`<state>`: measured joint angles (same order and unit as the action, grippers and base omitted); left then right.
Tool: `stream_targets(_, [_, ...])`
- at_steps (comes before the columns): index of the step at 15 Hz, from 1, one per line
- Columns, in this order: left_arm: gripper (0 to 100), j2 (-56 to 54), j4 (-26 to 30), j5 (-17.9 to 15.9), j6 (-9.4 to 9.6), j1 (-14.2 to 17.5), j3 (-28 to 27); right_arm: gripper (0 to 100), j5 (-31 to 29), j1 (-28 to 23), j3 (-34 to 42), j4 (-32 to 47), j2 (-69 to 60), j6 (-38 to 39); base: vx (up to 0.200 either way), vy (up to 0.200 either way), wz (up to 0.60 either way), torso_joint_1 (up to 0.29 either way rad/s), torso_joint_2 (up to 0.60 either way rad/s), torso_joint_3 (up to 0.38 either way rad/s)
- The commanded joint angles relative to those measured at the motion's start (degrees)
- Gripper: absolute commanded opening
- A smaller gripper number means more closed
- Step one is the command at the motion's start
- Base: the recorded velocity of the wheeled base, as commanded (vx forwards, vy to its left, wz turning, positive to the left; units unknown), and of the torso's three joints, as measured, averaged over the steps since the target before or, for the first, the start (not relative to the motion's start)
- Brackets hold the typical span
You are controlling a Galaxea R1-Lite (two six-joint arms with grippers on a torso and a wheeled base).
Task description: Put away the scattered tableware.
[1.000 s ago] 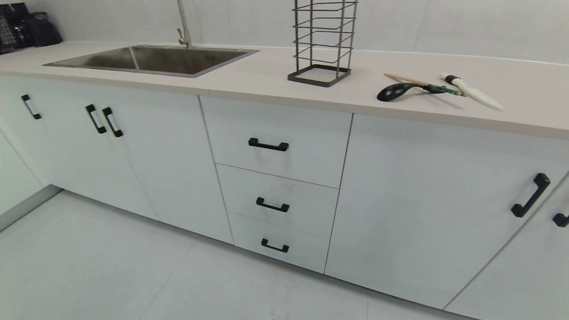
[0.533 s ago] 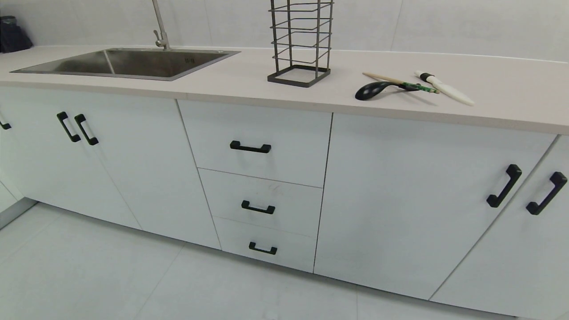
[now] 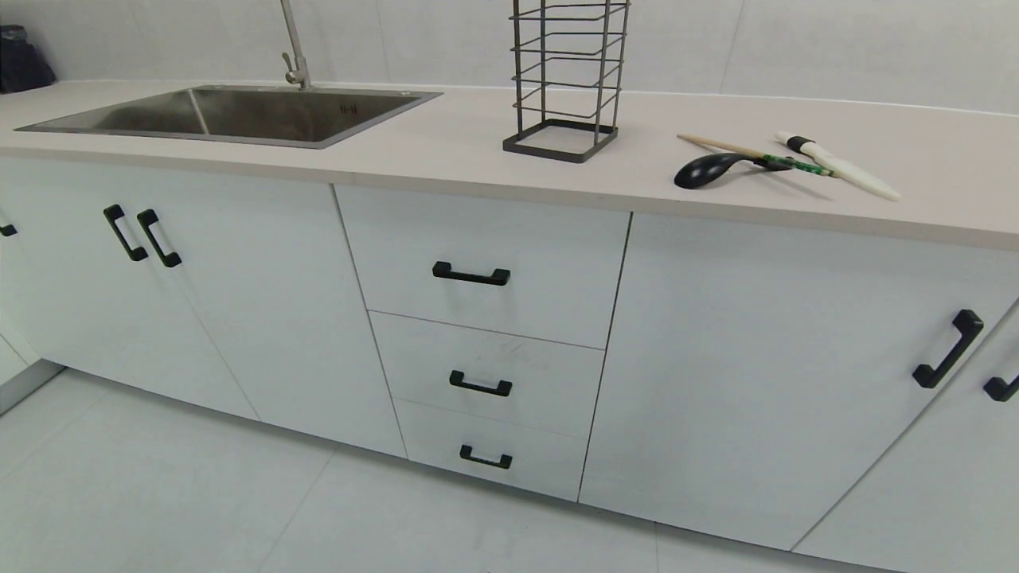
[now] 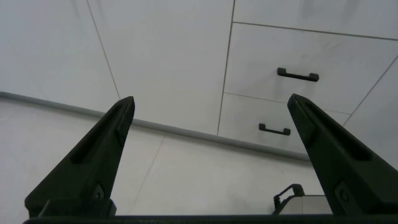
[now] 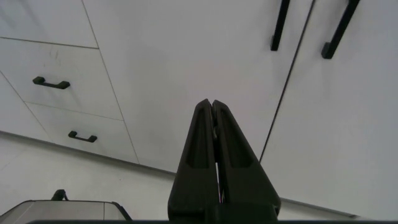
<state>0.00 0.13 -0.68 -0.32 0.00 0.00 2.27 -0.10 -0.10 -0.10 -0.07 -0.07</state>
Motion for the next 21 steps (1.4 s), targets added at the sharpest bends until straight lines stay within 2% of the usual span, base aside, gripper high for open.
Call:
stream_targets(1, [100,0.0,0.0,-0.1,0.14,0.0,0.0,0,0.0,0.0,0.0,0.0,0.1,0.0,0.000,0.000,0.00,0.000,0.00,0.000])
stream_targets(3, [100,0.0,0.0,-0.2,0.23,0.0,0.0,0,0.0,0.0,0.0,-0.1,0.1,0.0,0.000,0.000,0.00,0.000,0.00,0.000])
stream_targets(4, [100,0.0,0.0,-0.1,-0.47,0.0,0.0,0,0.0,0.0,0.0,0.0,0.1,0.0,0.000,0.000,0.00,0.000,0.00,0.000])
stream_targets(6, [100,0.0,0.0,-0.1,-0.65,0.0,0.0,0,0.0,0.0,0.0,0.0,0.1,0.0,0.000,0.000,0.00,0.000,0.00,0.000])
stream_targets(8, [100,0.0,0.0,-0.2,-0.03,0.0,0.0,0,0.0,0.0,0.0,0.0,0.1,0.0,-0.100,-0.100,0.00,-0.001,0.00,0.001])
stream_targets(10, [100,0.0,0.0,-0.1,-0.47,0.0,0.0,0,0.0,0.0,0.0,-0.1,0.1,0.0,0.000,0.000,0.00,0.000,0.00,0.000])
stream_targets(19, [100,0.0,0.0,-0.3,-0.21,0.0,0.0,0,0.0,0.0,0.0,0.0,0.1,0.0,0.000,0.000,0.00,0.000,0.00,0.000])
stream_targets(21, [100,0.7,0.0,-2.7,0.23,-0.3,-0.1,0,0.0,0.0,0.0,0.0,0.1,0.0,0.000,0.000,0.00,0.000,0.00,0.000])
